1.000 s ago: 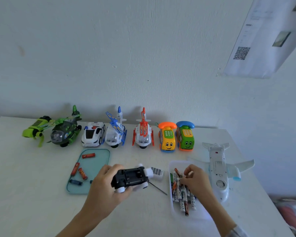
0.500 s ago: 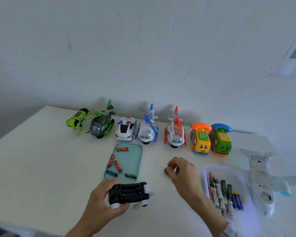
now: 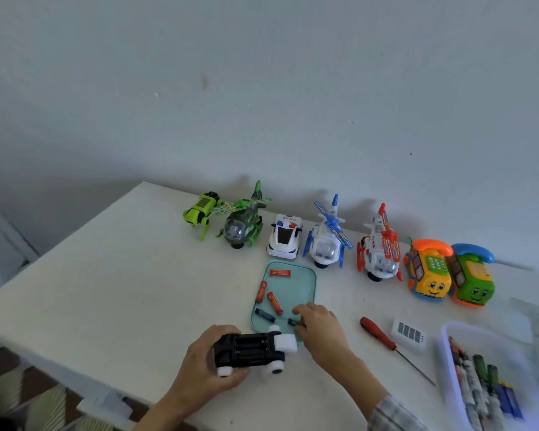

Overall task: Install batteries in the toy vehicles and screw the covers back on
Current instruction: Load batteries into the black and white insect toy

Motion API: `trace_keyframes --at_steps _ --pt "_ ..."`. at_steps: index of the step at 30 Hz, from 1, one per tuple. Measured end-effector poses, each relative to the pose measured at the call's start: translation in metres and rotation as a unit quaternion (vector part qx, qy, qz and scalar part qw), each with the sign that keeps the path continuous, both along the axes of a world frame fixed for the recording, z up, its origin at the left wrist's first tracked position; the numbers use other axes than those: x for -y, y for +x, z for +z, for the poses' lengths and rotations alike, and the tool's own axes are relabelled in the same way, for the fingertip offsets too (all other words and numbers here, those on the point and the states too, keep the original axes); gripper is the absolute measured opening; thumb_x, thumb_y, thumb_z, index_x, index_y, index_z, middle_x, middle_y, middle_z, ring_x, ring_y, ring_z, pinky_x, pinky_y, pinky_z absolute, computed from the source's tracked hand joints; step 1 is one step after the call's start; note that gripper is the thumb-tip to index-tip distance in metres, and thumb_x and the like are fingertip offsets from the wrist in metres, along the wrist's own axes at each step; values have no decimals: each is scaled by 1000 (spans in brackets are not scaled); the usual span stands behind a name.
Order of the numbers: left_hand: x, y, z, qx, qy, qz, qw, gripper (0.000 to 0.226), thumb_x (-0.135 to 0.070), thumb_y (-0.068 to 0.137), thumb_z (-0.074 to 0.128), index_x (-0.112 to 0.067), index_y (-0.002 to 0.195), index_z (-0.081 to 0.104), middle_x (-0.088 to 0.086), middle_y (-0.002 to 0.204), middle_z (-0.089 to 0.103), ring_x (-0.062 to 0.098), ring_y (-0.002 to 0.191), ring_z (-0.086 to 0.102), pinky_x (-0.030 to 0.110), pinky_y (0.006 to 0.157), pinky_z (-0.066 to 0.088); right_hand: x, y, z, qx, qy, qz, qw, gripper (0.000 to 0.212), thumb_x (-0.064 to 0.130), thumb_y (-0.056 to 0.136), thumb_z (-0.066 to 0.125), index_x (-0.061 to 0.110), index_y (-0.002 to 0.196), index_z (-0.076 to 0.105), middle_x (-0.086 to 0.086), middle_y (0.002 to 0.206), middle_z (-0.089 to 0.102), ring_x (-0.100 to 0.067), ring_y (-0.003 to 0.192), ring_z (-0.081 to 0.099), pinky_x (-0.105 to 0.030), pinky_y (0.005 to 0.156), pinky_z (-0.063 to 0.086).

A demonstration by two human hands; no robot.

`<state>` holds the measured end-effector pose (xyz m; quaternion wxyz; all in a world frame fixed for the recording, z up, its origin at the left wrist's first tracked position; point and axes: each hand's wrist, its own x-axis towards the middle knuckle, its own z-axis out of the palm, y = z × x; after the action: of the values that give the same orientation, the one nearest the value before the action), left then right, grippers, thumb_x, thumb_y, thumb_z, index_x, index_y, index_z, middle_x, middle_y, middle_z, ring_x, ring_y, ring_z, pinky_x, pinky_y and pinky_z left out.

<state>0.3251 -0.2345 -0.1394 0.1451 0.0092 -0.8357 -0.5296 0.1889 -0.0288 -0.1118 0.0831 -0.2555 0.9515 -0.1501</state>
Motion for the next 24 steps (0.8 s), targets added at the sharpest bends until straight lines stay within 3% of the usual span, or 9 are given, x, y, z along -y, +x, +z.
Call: trace_keyframes --at_steps 3,5,7,10,12,14,17,20,24 --pt "0 -1 -6 -10 -2 5 1000 60 -32 61 83 -39 114 57 -8 101 63 16 95 63 26 82 50 1 4 -3 2 -45 -19 999 31 17 97 45 18 127 54 0 116 57 -17 102 52 -23 88 39" --pt "1 0 -8 1 8 10 1000 67 -43 60 84 -44 119 53 -10 106 62 15 101 61 22 87 47 3 10 0 13 -147 -64 987 24 11 95 50 13 117 62 -1 107 57 -10 87 54 -12 78 40" --pt "2 0 -10 3 -1 -1 1000 69 -57 62 81 -45 122 50 -13 110 60 15 104 59 27 90 47 4 14 9 25 -251 -116 961 19 4 92 55 9 105 68 1 97 56 -6 78 54 -5 70 39" --pt "2 1 -11 0 -4 -21 1000 63 -63 69 73 -41 123 51 -15 113 58 16 106 57 43 91 47 5 23 28 79 -368 -175 910 17 -2 87 60 9 95 71 2 90 62 -3 73 60 -7 67 43" --pt "3 1 -10 -3 -6 -19 1000 58 -64 72 70 -40 122 52 -16 111 58 17 105 56 47 90 47 6 32 41 138 -461 -187 856 19 -5 85 62 9 95 69 -2 83 68 -1 68 61 -13 66 48" --pt "2 0 -10 -3 -13 -15 1000 55 -64 73 68 -40 120 53 -16 109 58 16 104 56 47 89 47 7 39 51 185 -539 -186 800 25 -8 82 65 10 99 64 -7 81 70 -10 71 65 -18 67 51" --pt "1 0 -12 -8 -20 -6 1000 50 -57 74 70 -41 118 54 -16 108 59 16 103 57 47 88 47 9 47 54 225 -583 -199 755 31 -11 77 69 5 100 55 -11 83 73 -19 76 69 -22 69 53" --pt "1 0 -13 -17 -26 7 999 47 -46 72 71 -42 116 54 -16 106 60 15 100 58 47 87 47 10 52 52 254 -598 -216 729 29 -12 71 73 -3 92 54 -17 78 71 -25 68 66 -25 66 54" --pt "0 -1 -13 -18 -28 9 999 47 -43 71 71 -43 115 54 -17 104 61 15 97 59 46 85 48 12 56 51 260 -600 -208 727 26 4 63 79 -7 78 61 -21 64 64 -25 54 56 -26 58 51"
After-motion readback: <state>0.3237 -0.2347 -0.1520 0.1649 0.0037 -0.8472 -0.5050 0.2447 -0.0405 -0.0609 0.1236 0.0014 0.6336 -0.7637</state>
